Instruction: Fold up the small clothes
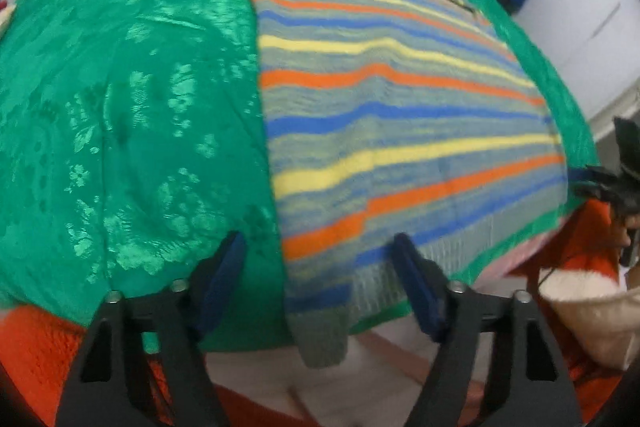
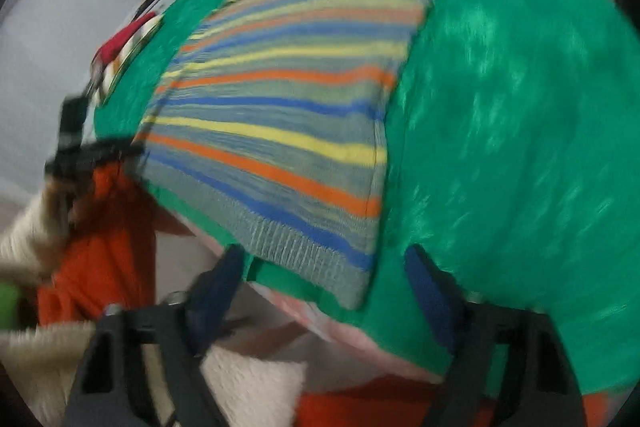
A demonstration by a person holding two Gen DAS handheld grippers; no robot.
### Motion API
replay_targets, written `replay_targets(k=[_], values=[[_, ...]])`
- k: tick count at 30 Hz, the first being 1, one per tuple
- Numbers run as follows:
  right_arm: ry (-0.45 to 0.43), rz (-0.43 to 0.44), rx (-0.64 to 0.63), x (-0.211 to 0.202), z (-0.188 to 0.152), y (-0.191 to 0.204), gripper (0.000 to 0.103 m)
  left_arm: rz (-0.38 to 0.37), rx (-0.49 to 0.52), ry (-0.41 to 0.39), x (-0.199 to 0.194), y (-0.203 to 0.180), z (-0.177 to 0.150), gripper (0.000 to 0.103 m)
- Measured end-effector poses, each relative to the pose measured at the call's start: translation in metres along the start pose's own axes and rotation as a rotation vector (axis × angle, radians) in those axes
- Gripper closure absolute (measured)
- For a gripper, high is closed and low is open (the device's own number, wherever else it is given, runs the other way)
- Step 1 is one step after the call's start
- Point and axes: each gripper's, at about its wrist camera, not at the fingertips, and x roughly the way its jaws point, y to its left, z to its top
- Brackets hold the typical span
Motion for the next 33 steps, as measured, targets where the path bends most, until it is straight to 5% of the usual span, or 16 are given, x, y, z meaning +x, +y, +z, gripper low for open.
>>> replay_targets(k=[2, 3, 4, 14, 21, 27, 33], values=[[0.002, 0.011, 0.045, 0.015, 0.001, -0.002, 0.051, 0.005, 0.010, 0.033, 0.003, -0.001, 0.000, 0.057], [0.005, 0.002, 0.049, 0.020, 0.002, -0.002, 0.063, 0.004, 0.010, 0.046, 0.002, -0.001, -0.001, 0.098], [0.014, -0.010, 0.045, 0.023, 0.005, -0.002, 0.098, -0.023, -0.007, 0.063, 0.004, 0.001, -0.002, 0.099], [-0.025, -0.078, 0.005, -0.034, -0.011, 0.026, 0.099, -0.135, -0.069, 0.037, -0.037, 0.007, -0.028, 0.100], [0.037, -0.040, 0.050, -0.037, -0.034, 0.024, 0.099, -0.167, -0.111, 0.080, -0.047, 0.011, -0.042, 0.100], [-0.199, 0.115, 0.150, -0.070, 0.028, 0.000, 0.099, -0.221, -0.165, -0.110, -0.072, 0.031, 0.051, 0.100], [-0.370, 0.082, 0.157, -0.073, 0.153, -0.030, 0.099, -0.145, -0.134, -0.241, -0.043, 0.051, 0.197, 0.099]])
